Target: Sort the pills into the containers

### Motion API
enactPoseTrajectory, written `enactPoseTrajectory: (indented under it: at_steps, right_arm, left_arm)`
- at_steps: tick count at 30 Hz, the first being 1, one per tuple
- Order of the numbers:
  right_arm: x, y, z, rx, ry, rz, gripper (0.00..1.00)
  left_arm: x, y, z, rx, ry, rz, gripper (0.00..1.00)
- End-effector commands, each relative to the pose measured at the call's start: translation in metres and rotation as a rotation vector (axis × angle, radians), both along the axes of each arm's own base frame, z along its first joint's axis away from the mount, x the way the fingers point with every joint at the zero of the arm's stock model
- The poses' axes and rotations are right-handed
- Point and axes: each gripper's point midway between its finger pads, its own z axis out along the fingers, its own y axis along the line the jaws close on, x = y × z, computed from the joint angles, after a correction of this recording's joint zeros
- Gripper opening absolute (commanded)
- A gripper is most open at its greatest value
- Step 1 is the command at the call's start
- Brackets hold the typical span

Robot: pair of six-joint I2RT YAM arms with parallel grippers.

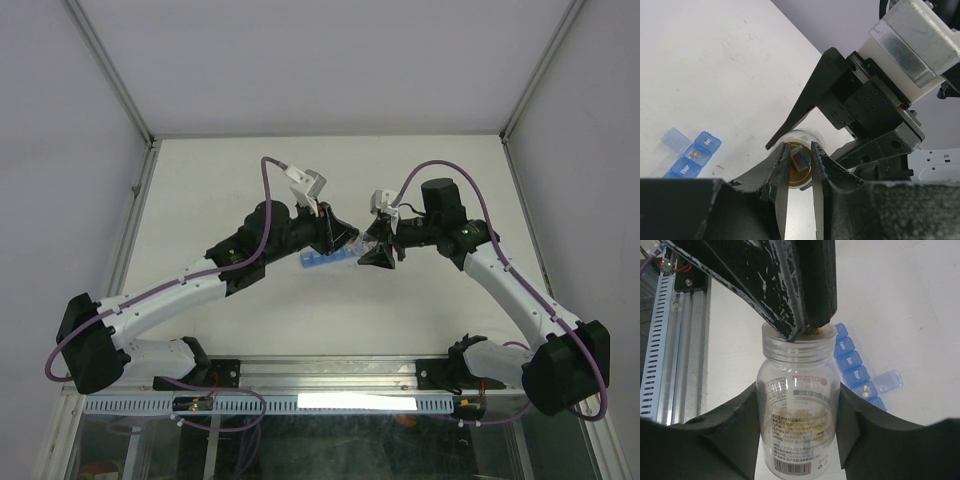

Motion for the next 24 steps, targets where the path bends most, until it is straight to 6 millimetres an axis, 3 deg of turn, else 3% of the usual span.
enactPoseTrajectory:
  at_steps: [1, 8, 14, 21, 24]
  right_arm:
    - [0.003, 0.007, 0.023, 0.059, -0.08, 0.032, 0.0]
    - [0.004, 0.007, 0.023, 0.059, -0.083, 0.03, 0.0]
    - [0.004, 0.007, 0.023, 0.058, -0.081, 0.03, 0.0]
    - [0.004, 0.007, 0.023, 0.06, -0.079, 0.032, 0.0]
    - [0.003, 0.007, 0.023, 0.06, -0.08, 0.032, 0.0]
  left_arm:
    - [-0.015, -0.01, 0.0, 0.025, 0.001, -0.08, 0.24]
    - [-0.009, 0.01, 0.026, -0.018, -0.055, 0.018, 0.4]
    - [-0.01, 0.025, 0.045, -0.073, -0.101, 0.065, 0.6]
    - [-0.009, 0.034, 0.031, -0.076, -0.096, 0.087, 0.85]
    - [-0.005, 0.032, 0.024, -0.07, -0.077, 0.066, 0.88]
